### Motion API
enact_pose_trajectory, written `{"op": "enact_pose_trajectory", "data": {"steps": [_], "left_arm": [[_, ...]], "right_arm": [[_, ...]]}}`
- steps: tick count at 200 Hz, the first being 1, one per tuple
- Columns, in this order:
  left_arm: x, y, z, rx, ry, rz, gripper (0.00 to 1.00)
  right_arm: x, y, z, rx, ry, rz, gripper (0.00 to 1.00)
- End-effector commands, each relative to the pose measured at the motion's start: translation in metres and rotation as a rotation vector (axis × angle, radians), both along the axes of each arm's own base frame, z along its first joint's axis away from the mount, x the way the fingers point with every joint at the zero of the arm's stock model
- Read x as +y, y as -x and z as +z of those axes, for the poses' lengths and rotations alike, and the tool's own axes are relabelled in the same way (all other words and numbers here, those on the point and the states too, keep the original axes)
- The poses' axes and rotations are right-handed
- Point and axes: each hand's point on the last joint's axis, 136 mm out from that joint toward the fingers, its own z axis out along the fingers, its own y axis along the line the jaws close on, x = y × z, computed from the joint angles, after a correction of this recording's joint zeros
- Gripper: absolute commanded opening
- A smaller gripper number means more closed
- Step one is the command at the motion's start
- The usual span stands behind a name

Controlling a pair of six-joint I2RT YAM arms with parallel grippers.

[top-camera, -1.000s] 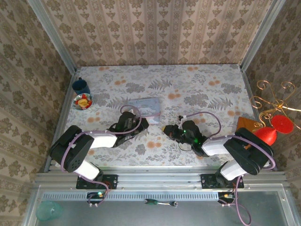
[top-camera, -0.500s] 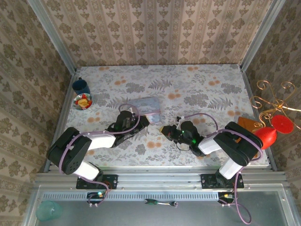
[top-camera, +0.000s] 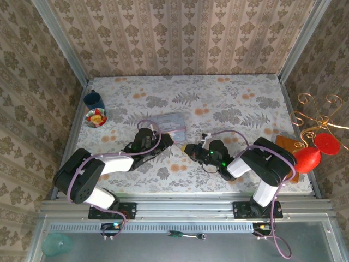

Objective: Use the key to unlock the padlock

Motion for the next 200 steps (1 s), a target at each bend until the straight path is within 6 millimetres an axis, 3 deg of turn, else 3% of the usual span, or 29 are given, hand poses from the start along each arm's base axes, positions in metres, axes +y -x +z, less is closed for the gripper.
{"op": "enact_pose_trajectory", "data": {"steps": [1, 130, 200], "left_arm": [[-0.011, -0.006, 0.034, -0.050, 0.102, -0.016, 0.07], [-0.018, -0.003, 0.045, -0.036, 0.184, -0.009, 0.05], [-0.019, -0.001, 0.042, -0.026, 0.199, -0.008, 0.05]], "right_arm": [[0.008, -0.004, 0.013, -0.031, -0.054, 0.013, 0.00], [0.010, -0.008, 0.016, -0.004, -0.094, 0.006, 0.00], [0.008, -0.009, 0.019, 0.002, -0.106, 0.000, 0.00]]}}
